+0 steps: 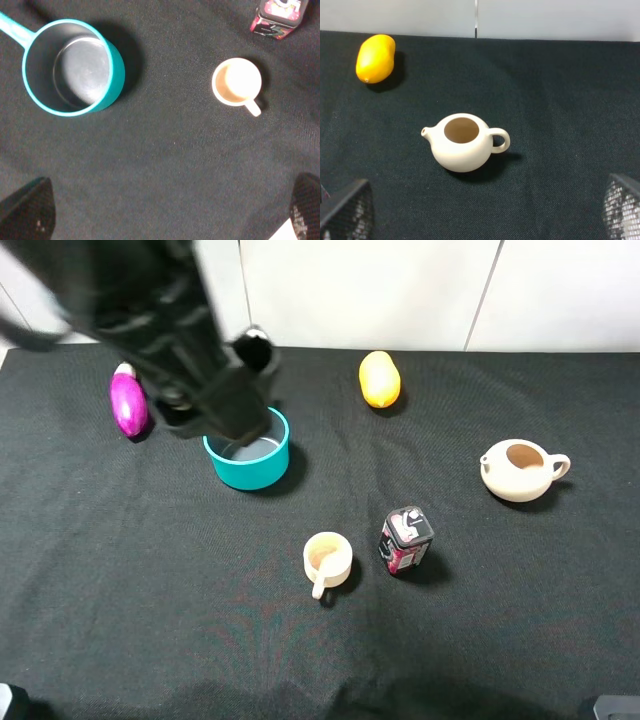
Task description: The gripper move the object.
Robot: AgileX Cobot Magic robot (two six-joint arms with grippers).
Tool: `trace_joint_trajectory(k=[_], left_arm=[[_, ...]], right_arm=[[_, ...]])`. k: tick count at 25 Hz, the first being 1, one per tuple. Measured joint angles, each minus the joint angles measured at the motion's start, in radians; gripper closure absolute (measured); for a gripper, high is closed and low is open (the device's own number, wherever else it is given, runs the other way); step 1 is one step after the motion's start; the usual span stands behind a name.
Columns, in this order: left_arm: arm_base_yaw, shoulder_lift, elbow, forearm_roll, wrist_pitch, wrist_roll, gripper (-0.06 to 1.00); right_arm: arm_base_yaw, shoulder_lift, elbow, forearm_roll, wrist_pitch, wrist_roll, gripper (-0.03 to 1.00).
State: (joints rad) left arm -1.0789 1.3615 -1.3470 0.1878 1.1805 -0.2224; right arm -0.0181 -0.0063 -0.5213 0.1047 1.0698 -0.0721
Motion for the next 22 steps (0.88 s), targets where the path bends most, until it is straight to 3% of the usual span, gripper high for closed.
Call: trace_joint_trajectory(k=[13, 22], left_arm=[[0.0, -0.18, 0.063, -0.005, 0.002, -0.019, -0.05], [0.0, -0.367, 0.239, -0.001, 0.002, -0.048, -0.05]], right_arm=[[0.0, 0.0, 0.0, 0.0, 0.0, 0.0, 0.27], [0.0, 0.0, 0.0, 0.0, 0.0, 0.0, 0.27]])
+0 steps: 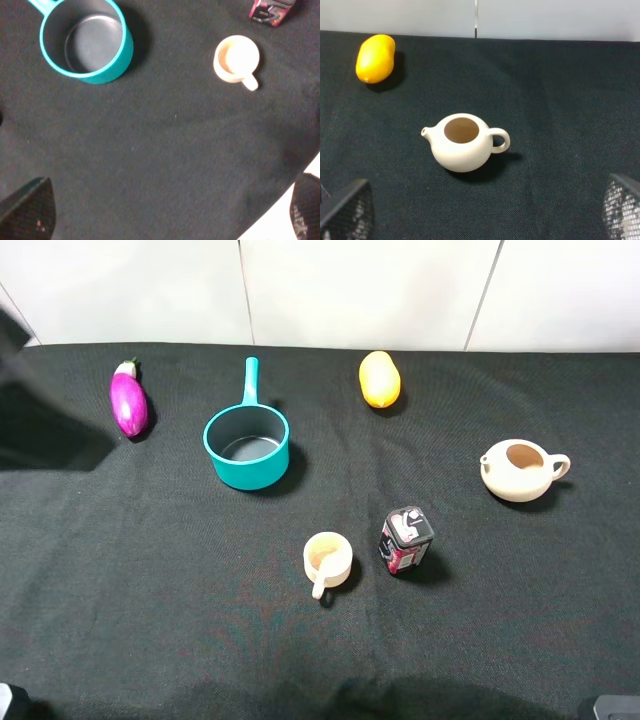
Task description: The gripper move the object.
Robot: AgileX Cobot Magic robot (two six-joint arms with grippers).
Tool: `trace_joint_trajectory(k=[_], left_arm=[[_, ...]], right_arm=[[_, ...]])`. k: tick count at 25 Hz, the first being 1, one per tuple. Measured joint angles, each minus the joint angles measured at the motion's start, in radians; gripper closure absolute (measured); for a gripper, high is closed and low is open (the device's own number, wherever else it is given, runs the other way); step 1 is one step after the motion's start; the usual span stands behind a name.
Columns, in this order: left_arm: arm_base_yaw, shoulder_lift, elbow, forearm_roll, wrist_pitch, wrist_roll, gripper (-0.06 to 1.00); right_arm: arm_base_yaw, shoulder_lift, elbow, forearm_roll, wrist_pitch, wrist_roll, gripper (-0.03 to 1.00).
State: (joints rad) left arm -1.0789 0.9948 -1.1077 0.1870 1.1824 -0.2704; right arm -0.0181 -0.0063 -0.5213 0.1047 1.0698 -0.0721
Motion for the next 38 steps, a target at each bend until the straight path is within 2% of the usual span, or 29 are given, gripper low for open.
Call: trace_joint_trajectory(k=[3, 7, 14, 17, 24, 29, 38], left_arm=[[0.037, -0.085, 0.075, 0.002, 0.0, -0.001, -0.05], [0.166, -0.214, 0.188, -0.004, -0.002, 0.022, -0.05], [0.425, -0.479, 0.383, -0.067, -0.101, 0.184, -0.05], [0.53, -0.586, 0.446, -0.098, -0.109, 0.236, -0.05], [0.72, -0.794, 0.53, -0.156, -0.117, 0.354, -0.05], [0.824, -0.898, 0.57, -0.187, -0.119, 0.42, -0.05], [0.921, -1.0, 0.612, -0.204, -0.123, 0.444, -0.05]], right_arm=[[0.0, 0.0, 0.0, 0.0, 0.0, 0.0, 0.27], [0.0, 0.0, 0.0, 0.0, 0.0, 0.0, 0.27], [0.0, 0.0, 0.0, 0.0, 0.0, 0.0, 0.27], [0.0, 0.0, 0.0, 0.0, 0.0, 0.0, 0.27], [0.0, 0.0, 0.0, 0.0, 0.0, 0.0, 0.27], [0.0, 0.0, 0.0, 0.0, 0.0, 0.0, 0.27], [0.0, 0.0, 0.0, 0.0, 0.0, 0.0, 0.27]])
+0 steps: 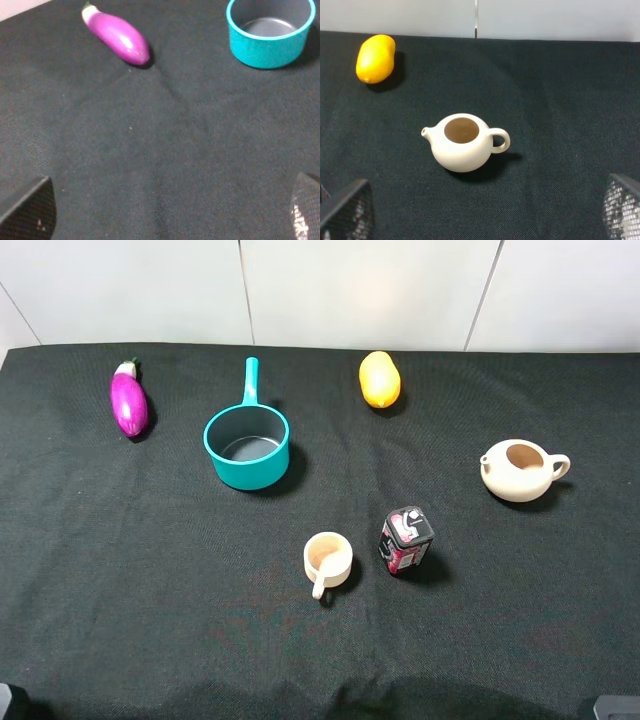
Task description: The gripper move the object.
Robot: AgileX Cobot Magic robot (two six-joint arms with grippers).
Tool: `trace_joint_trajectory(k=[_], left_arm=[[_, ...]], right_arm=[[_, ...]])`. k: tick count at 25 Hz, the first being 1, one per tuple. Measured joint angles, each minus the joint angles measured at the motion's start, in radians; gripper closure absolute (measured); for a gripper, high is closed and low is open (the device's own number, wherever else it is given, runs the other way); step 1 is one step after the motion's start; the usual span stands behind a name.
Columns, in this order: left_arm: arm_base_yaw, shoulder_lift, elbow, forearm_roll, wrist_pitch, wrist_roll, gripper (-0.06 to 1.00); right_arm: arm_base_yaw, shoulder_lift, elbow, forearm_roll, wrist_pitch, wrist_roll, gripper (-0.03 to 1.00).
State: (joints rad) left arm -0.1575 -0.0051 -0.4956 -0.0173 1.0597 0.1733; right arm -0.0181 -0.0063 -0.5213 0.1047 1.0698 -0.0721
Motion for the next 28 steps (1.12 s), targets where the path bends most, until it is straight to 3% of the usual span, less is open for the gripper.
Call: trace_joint_trajectory(k=[4, 28], left_arm=[[0.03, -0.003, 0.0, -0.016, 0.0, 0.021, -0.05], [0.031, -0.003, 0.0, -0.029, 0.0, 0.039, -0.05]], right_arm=[[0.0, 0.0, 0.0, 0.0, 0.0, 0.0, 0.27], [0.0, 0.0, 0.0, 0.0, 0.0, 0.0, 0.27]])
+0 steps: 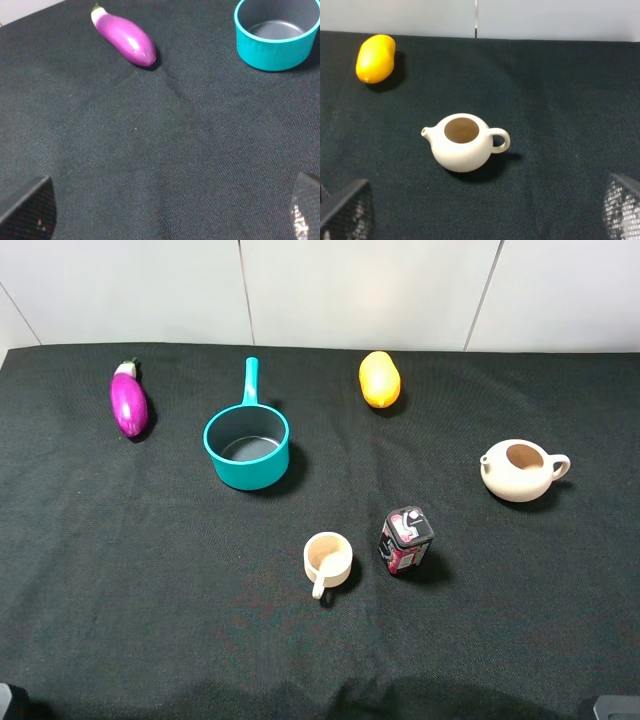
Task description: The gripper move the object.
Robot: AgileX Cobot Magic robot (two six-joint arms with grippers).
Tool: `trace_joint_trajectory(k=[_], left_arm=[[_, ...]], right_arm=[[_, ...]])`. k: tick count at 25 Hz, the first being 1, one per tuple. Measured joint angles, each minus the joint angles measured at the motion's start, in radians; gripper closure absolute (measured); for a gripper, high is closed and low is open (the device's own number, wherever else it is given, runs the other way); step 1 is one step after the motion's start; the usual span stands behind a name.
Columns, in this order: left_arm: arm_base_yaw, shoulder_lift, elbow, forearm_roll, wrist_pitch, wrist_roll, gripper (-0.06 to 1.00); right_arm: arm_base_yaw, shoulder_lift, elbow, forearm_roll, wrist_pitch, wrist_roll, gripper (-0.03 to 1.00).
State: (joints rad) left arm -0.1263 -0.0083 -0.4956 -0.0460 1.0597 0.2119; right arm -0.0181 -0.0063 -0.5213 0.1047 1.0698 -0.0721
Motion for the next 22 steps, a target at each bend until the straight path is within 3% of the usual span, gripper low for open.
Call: trace_joint_trajectory(k=[22], left_arm=[[0.0, 0.0, 0.0, 0.0, 0.0, 0.001, -0.05]], right_arm=[[0.0, 0.0, 0.0, 0.0, 0.0, 0.0, 0.27]])
